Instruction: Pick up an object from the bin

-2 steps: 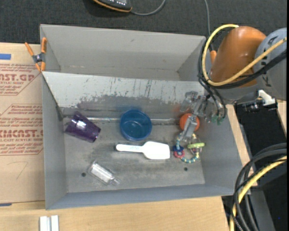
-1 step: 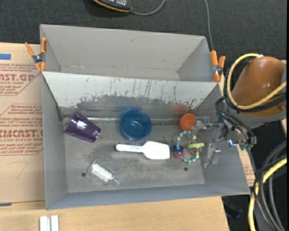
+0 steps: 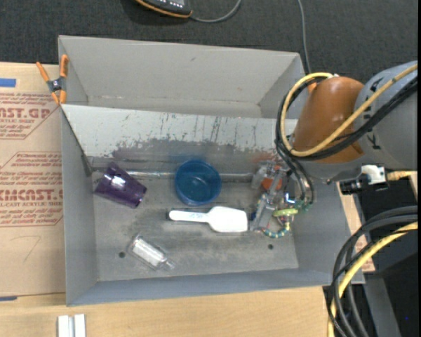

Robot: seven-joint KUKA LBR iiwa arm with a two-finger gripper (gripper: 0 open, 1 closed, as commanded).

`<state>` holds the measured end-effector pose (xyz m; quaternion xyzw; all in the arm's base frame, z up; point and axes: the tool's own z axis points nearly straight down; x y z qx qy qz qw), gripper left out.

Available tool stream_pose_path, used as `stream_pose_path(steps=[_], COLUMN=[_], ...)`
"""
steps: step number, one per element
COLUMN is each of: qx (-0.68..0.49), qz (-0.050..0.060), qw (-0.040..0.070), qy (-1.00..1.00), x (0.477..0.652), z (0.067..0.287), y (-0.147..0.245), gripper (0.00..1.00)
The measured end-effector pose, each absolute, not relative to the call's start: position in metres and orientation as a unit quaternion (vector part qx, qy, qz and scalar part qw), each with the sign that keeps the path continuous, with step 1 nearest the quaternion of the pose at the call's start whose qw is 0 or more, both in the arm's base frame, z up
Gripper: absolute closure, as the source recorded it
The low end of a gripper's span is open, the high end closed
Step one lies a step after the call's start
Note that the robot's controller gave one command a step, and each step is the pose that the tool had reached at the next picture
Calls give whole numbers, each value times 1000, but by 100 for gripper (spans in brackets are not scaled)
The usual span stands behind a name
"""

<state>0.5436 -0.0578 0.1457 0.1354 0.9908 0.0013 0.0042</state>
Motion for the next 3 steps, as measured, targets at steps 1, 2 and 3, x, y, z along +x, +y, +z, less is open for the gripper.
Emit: stream_pose_path(steps=[1,2,3], qx=[121,-13,-13], qz=[3,2,2], qw=[3,5,5], qy=[993,1000,1000], x=[544,548,548], z=[144,140,140], y=[-50,-20,-20], gripper=[0,100,100])
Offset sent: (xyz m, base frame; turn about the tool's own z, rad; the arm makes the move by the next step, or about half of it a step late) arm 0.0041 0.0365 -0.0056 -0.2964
